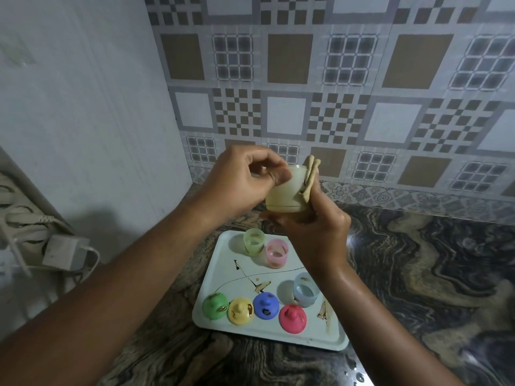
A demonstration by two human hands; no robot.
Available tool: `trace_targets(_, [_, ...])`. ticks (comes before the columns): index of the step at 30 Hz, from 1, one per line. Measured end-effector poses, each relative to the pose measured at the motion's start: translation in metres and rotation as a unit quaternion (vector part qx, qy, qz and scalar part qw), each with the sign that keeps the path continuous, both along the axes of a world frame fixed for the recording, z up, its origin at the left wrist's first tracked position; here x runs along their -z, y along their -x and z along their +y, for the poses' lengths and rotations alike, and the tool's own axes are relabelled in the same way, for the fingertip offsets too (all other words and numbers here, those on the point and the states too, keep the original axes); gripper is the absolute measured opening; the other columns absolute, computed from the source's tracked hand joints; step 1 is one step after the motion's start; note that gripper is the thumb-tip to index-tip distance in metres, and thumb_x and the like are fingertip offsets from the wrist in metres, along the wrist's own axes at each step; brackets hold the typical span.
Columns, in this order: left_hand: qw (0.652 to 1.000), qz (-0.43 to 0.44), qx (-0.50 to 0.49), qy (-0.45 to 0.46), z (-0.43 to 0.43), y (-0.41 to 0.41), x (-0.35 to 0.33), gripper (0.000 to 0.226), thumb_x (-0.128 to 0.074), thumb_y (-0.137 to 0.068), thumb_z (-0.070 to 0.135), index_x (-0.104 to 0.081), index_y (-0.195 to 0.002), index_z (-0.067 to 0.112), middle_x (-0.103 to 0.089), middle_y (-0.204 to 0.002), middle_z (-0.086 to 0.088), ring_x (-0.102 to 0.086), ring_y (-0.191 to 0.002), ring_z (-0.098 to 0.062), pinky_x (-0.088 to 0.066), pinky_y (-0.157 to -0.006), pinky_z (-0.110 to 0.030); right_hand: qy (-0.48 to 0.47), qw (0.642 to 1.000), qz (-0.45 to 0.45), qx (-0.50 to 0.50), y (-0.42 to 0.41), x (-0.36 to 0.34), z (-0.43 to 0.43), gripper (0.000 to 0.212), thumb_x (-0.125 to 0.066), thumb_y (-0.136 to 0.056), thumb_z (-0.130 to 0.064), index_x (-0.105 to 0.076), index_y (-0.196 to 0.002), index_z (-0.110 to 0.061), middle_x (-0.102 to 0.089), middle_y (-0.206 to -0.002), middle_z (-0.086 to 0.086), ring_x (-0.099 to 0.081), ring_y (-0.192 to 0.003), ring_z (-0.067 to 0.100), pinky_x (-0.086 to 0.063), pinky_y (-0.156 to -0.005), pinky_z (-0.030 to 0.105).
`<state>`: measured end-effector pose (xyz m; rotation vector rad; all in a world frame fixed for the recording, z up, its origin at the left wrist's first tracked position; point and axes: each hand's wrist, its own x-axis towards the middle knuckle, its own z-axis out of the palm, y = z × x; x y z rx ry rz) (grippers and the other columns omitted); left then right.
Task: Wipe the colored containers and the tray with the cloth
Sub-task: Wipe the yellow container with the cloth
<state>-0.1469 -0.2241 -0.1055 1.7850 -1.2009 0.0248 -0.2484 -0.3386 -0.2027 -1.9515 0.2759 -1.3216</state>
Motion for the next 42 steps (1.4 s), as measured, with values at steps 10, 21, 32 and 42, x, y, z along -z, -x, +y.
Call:
trace_targets(10, [0.983,0.181,0.011,0.031,0.005,-0.012,-0.004,0.025,-0.075,-0.074,0.036,-0.077,-0.095,0.022,-0.077,-0.102,0.005,-0.071,-0.099,-0.010,-0.062,-0.079,-0.042,-0.058,0.993,-0.019,-0.098,0.002,-0.002,-0.006,0.086,-0.083,-0.073,-0.035,-0.045,-0.147,-0.014,-0.072,-0.108,-0.011,-0.070,-0.097,0.007,-0.061,-0.083,0.038])
trace_targets(21, [0.998,0.063,0.007,0.002,0.004,-0.007,0.000,0.013,-0.075,-0.085,0.015,-0.070,-0.091,0.025,-0.071,-0.091,0.012,-0.067,-0.090,-0.003,-0.058,-0.087,-0.031,0.086,0.996,-0.005,0.020,-0.001,-0.001,-0.002,0.068,-0.082,-0.080,-0.029,-0.059,-0.131,0.010,-0.074,-0.095,0.020,-0.063,-0.078,0.011,-0.051,-0.077,0.018])
trace_targets(32, [0.994,0.101,0.005,0.049,0.006,-0.010,0.002,0.009,-0.069,-0.089,0.015,-0.072,-0.089,0.023,-0.074,-0.092,0.005,-0.070,-0.091,-0.010,-0.061,-0.082,-0.038,0.131,0.990,-0.039,0.036,0.005,-0.005,0.003,0.061,-0.082,-0.083,-0.020,-0.059,-0.127,0.014,-0.068,-0.122,0.026,-0.068,-0.113,0.020,-0.055,-0.096,0.025])
trace_targets(42, [0.989,0.144,0.026,0.038,0.009,-0.013,0.001,0.015,-0.065,-0.092,0.015,-0.074,-0.103,0.020,-0.075,-0.103,0.006,-0.069,-0.099,-0.004,-0.057,-0.085,-0.028,0.106,0.991,-0.086,0.015,0.006,-0.004,-0.005,0.068,-0.078,-0.085,-0.029,-0.054,-0.131,0.014,-0.060,-0.132,0.027,-0.066,-0.118,0.035,-0.058,-0.093,0.045])
